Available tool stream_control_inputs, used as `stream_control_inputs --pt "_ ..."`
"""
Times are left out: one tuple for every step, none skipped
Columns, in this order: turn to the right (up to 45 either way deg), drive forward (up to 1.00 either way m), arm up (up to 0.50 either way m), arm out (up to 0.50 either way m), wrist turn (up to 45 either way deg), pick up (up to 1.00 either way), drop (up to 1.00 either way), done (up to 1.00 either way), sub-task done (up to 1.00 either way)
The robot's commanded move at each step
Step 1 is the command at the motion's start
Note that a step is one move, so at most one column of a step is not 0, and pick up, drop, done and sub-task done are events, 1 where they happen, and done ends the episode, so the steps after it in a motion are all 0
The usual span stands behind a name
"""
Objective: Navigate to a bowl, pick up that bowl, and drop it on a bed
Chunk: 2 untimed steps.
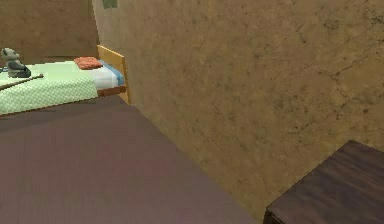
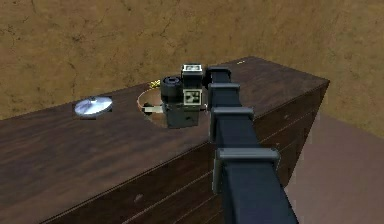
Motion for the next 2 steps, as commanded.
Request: stream_control_inputs --pt "0.0 0.0 0.0 0.0 -45.0 0.0 0.0 0.0 0.0" --pt "0.0 0.0 0.0 0.0 -45.0 0.0 0.0 0.0 0.0"
